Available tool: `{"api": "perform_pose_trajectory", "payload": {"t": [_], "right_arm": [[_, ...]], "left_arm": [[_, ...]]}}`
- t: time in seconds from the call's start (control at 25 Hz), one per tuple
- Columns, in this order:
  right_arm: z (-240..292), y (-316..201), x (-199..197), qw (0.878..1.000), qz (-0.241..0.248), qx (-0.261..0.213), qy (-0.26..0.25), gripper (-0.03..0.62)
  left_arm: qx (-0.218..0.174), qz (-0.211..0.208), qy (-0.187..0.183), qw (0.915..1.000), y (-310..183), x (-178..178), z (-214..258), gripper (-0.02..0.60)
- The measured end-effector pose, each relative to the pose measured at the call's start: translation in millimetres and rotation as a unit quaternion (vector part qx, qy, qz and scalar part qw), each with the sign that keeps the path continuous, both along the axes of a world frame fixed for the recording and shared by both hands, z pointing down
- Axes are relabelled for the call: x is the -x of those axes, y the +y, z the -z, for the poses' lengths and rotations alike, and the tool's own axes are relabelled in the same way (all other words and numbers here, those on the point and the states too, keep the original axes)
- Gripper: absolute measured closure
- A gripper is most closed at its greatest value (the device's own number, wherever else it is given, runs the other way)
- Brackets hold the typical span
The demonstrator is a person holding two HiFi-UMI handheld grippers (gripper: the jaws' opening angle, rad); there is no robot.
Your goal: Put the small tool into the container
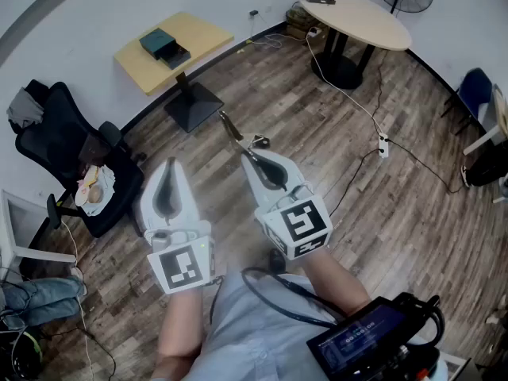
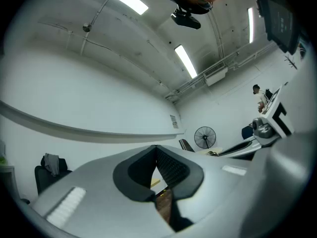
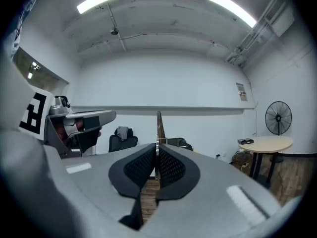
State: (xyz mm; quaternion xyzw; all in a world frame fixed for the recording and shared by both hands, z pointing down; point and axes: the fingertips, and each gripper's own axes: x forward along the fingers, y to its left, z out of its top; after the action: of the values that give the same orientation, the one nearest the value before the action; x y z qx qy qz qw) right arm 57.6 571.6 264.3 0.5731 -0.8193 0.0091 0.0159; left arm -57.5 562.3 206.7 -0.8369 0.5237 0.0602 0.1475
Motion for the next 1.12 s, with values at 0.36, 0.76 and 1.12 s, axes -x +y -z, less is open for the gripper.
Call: {"api": "perform_pose_trajectory", "payload": {"t": [0.36, 0.76, 1.12], "right_arm": [[-12.7, 7.9, -30.3, 1.0, -0.001, 0.004, -0.019, 0.589], [-16.1, -17.1, -112.0, 0.998, 0.011, 0.009, -0.067, 0.588], [-39.7, -71.3, -110.1, 0.997, 0.024, 0.042, -0.054, 0.589]], "left_arm": [[0.011, 0.002, -0.006, 0.9999, 7.2, -28.4, -8.9, 0.571], [0.043, 0.019, -0.023, 0.9987, -17.0, -94.4, -24.5, 0.571], [0.077, 0.064, -0.013, 0.9949, -60.9, -68.2, -47.0, 0.571]]}}
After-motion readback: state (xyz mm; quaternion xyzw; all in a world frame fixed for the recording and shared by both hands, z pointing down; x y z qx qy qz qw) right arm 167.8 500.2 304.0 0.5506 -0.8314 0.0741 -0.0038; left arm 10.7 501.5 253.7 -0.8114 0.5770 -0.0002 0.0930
